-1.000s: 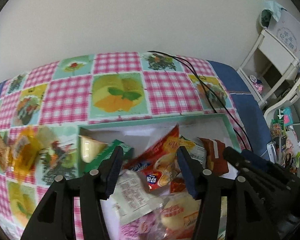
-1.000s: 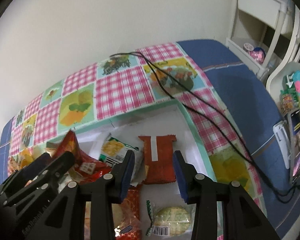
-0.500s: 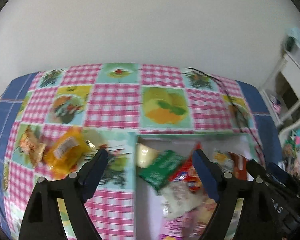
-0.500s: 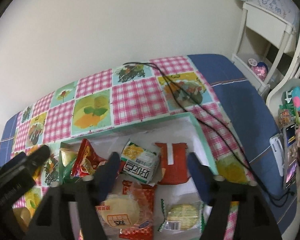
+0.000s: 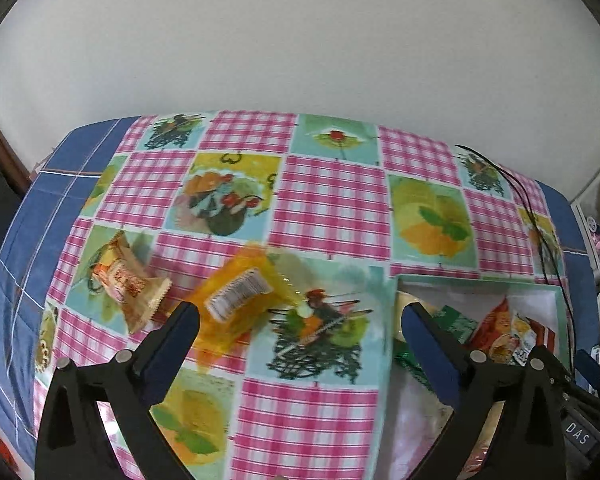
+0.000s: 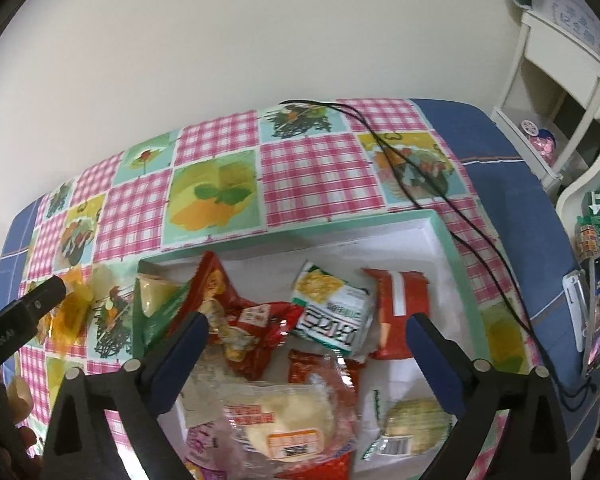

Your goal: Organize snacks

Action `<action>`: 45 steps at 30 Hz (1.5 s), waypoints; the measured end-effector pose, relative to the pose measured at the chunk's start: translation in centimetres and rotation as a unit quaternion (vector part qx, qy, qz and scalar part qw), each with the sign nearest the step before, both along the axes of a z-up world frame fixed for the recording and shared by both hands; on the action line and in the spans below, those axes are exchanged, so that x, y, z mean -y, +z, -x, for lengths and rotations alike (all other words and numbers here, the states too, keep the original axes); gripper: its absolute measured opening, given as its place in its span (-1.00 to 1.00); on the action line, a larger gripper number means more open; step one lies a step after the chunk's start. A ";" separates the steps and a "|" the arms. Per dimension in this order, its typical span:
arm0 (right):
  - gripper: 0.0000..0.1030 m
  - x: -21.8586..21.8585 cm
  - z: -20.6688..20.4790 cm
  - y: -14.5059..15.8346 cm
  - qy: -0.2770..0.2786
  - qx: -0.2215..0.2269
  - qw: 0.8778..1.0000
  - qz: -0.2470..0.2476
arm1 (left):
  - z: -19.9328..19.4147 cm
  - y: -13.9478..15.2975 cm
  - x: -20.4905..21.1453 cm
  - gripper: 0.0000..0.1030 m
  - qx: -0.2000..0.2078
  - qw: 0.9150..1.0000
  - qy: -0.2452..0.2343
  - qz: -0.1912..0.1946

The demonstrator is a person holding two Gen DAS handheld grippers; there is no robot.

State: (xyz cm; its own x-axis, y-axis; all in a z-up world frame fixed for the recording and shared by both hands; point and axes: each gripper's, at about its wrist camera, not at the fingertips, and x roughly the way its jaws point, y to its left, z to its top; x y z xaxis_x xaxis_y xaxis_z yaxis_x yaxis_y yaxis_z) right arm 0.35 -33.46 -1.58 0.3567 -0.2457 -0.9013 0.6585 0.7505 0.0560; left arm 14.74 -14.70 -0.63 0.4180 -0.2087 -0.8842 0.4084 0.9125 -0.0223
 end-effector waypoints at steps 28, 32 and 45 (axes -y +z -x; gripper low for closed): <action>1.00 -13.6 -10.0 -0.4 0.133 0.053 0.990 -0.006 | -7.6 -0.3 -14.5 0.96 0.006 0.996 0.092 0.012; 1.00 -15.5 -11.8 -1.4 0.136 0.063 0.988 -0.031 | -8.7 -1.5 -15.7 0.96 -0.014 0.994 0.102 0.026; 1.00 -18.2 -16.9 -5.5 0.123 0.071 0.988 -0.064 | -11.5 -5.0 -16.7 0.96 -0.049 0.987 0.143 0.058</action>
State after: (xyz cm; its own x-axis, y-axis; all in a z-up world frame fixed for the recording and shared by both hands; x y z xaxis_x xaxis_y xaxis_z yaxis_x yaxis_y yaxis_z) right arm 17.27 -15.30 -7.03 0.5165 -0.0225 -0.8560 0.4350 0.8679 0.2396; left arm 26.25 2.00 -5.65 0.3888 -0.1971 -0.9000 0.1260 0.9790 -0.1600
